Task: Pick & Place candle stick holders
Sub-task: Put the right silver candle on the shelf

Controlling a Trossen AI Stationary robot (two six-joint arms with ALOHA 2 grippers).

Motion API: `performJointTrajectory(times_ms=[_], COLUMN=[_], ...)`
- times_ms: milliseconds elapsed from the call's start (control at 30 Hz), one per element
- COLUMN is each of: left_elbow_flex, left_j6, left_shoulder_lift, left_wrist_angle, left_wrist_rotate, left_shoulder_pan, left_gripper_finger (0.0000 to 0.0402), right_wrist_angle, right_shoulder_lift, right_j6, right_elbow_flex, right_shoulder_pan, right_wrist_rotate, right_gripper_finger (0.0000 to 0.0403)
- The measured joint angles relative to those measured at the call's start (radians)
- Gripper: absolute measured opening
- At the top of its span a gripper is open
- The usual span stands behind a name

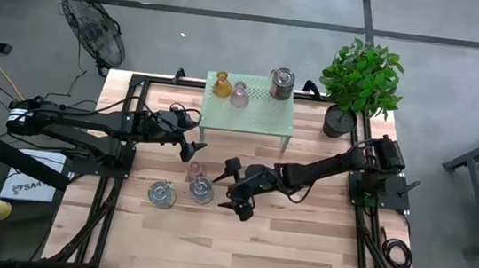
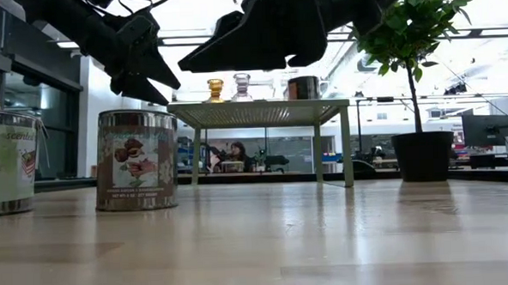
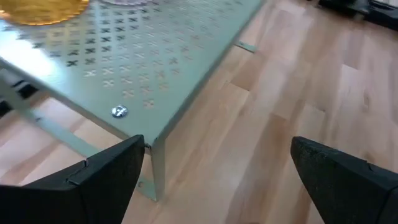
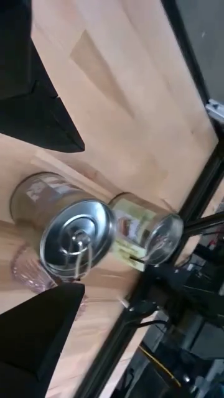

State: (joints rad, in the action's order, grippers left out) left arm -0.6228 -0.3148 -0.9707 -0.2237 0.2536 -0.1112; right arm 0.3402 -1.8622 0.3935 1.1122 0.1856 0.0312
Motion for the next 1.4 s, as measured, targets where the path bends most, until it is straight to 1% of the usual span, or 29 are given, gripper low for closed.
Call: performJointTrajectory(times_ms=[133,167,233,333,400,533,667,900,1067,1167,1267,1400], left_elbow_flex=[-0.001,-0.002,-0.024,-0.079,-0.097,-0.121,-0.12,-0.119,-0.119,-0.119,-0.119,-0.119], left_j6=[0.022,0.023,0.02,-0.01,-0.023,0.007,0.027,-0.023,-0.077,-0.083,-0.095,-0.153], left_shoulder_lift=[0.001,0.0,-0.001,0.001,0.0,0.001,-0.033,-0.126,-0.206,-0.257,-0.292,-0.309], left_wrist_angle=[-0.022,-0.052,-0.164,-0.316,-0.389,-0.446,-0.459,-0.454,-0.433,-0.385,-0.341,-0.322], left_wrist_rotate=[-0.121,-0.154,-0.215,-0.262,-0.292,-0.338,-0.306,-0.149,-0.053,-0.046,-0.064,-0.082], left_shoulder_pan=[0.0,0.0,0.002,0.001,0.0,0.022,0.108,0.281,0.366,0.397,0.424,0.45], left_gripper_finger=[0.0396,0.0396,0.0396,0.0396,0.0396,0.0396,0.0396,0.0396,0.0396,0.0396,0.0396,0.0396], right_wrist_angle=[-0.02,-0.023,-0.032,-0.038,-0.039,-0.045,-0.054,-0.073,-0.075,-0.076,-0.084,-0.103], right_shoulder_lift=[0.0,0.0,0.0,0.0,0.0,0.0,0.0,0.0,0.0,0.0,0.0,0.0], right_j6=[0.0,0.0,-0.01,-0.015,-0.016,-0.018,-0.018,-0.021,-0.03,-0.044,-0.058,-0.075], right_elbow_flex=[0.0,0.0,0.0,0.0,0.0,0.0,0.0,0.0,0.0,0.0,0.0,0.0], right_shoulder_pan=[0.0,0.0,0.0,0.0,0.0,-0.002,-0.002,-0.002,-0.003,-0.004,-0.007,-0.009], right_wrist_rotate=[-0.038,-0.041,-0.041,-0.049,-0.06,-0.061,-0.083,-0.103,-0.103,-0.103,-0.103,-0.103], right_gripper_finger=[0.0353,0.0353,0.0353,0.0353,0.0353,0.0353,0.0353,0.0353,0.0353,0.0353,0.0353,0.0353])
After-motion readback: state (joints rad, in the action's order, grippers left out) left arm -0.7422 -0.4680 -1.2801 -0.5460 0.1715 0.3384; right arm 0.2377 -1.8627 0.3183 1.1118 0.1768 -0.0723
